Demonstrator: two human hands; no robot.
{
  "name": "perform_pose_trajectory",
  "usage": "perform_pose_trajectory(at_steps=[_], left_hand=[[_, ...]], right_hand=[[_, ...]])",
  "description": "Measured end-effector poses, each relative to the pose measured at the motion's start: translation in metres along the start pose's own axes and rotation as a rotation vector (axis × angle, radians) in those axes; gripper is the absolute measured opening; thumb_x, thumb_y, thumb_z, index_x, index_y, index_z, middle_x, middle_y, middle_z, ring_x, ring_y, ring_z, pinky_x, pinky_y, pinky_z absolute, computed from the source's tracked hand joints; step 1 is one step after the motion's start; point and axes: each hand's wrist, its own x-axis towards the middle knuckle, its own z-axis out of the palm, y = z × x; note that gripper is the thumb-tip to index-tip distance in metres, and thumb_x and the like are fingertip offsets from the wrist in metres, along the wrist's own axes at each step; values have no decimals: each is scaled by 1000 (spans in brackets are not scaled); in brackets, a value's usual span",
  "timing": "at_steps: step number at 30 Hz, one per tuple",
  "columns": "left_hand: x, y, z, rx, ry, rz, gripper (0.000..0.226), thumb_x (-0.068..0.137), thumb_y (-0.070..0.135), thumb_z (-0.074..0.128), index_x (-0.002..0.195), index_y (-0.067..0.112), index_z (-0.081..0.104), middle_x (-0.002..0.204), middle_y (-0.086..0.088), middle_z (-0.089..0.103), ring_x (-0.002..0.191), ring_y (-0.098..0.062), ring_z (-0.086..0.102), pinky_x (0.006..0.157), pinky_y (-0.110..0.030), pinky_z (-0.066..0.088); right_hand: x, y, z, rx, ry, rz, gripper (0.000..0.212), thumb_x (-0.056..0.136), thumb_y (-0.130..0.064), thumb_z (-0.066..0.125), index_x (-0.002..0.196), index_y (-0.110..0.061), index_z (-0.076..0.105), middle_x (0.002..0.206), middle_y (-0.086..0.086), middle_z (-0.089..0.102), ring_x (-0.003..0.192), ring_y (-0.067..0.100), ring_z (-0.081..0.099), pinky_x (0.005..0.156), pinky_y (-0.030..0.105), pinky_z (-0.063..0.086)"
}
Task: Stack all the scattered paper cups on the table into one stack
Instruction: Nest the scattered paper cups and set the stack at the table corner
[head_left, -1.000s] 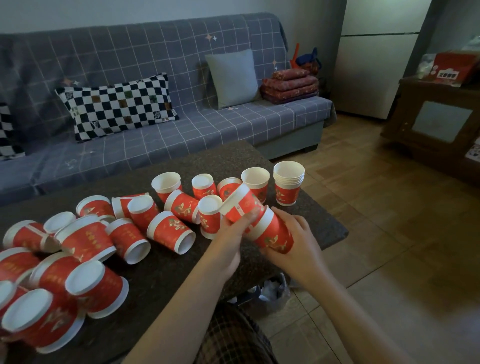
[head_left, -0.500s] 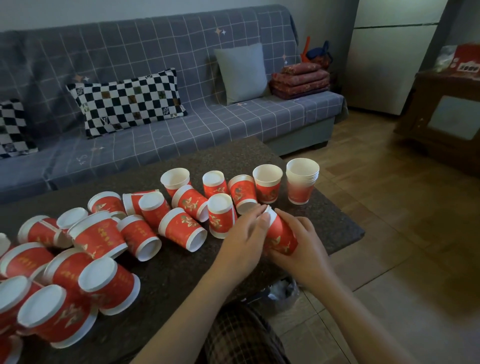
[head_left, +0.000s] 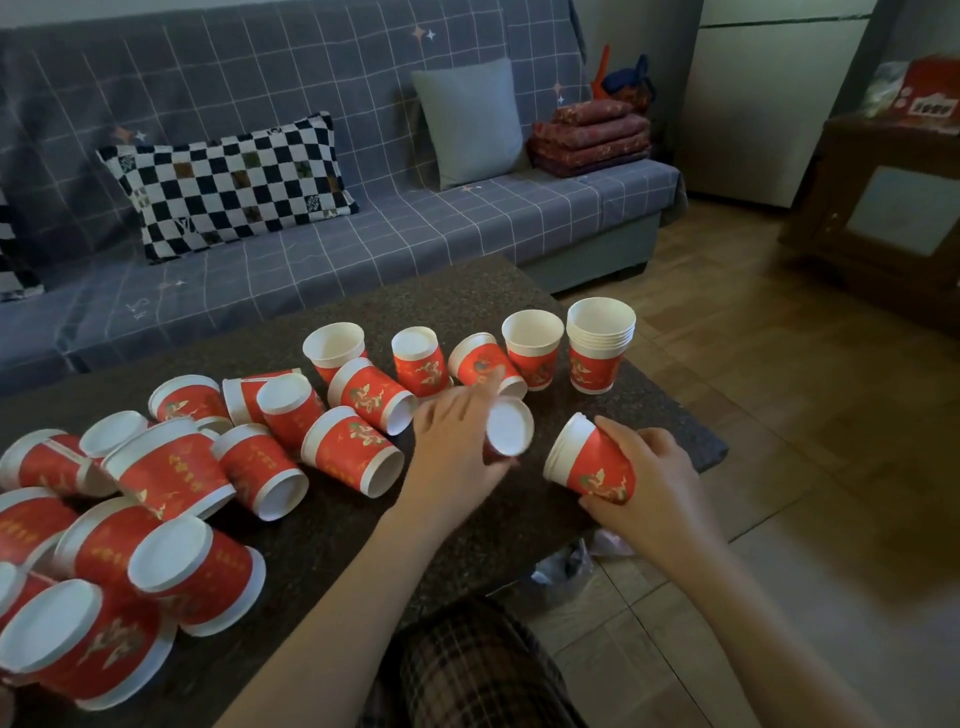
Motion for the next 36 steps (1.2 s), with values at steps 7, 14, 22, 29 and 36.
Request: perform_pose_trajectory(at_steps=[7, 14, 22, 29, 36], left_hand=[[-8, -3, 7, -204, -283, -56, 62, 79, 49, 64, 133, 55, 32, 157, 7, -13, 143, -16, -12, 114, -44, 0], [0, 6, -6, -511, -83, -272, 29, 94, 18, 49, 113, 34, 64, 116, 12, 56, 114, -7, 48, 102, -31, 38], [-13, 22, -23, -894, -94, -322, 36, 98, 13, 38, 113, 33, 64, 114, 27, 56, 114, -1, 51, 101, -30, 43], [-35, 8, -41, -743, 36, -393, 34, 99, 31, 34, 125, 33, 55, 127, 14, 52, 120, -4, 45, 101, -27, 37], [-38, -58, -61, 151, 196, -622, 38, 96, 27, 38, 133, 21, 45, 145, -3, 39, 136, -24, 30, 112, -44, 19]], right_hand=[[-10, 1, -10, -72, -72, -56, 88, 71, -43, 72, 142, -40, 19, 130, -1, 36, 117, 17, 37, 92, 31, 38], [-16, -12, -11, -92, -113, -121, 85, 71, -41, 70, 140, -43, 21, 128, -2, 37, 117, 17, 35, 92, 30, 36], [-12, -43, 9, 130, -49, -147, 86, 71, -46, 72, 141, -38, 23, 125, -3, 38, 114, 15, 39, 92, 32, 43], [-6, -77, 32, 157, -30, -220, 84, 72, -46, 71, 142, -36, 25, 126, -2, 40, 116, 17, 40, 93, 31, 40], [-6, -100, 52, 115, -118, -181, 86, 73, -48, 70, 142, -38, 19, 132, -2, 36, 120, 16, 38, 98, 33, 40]])
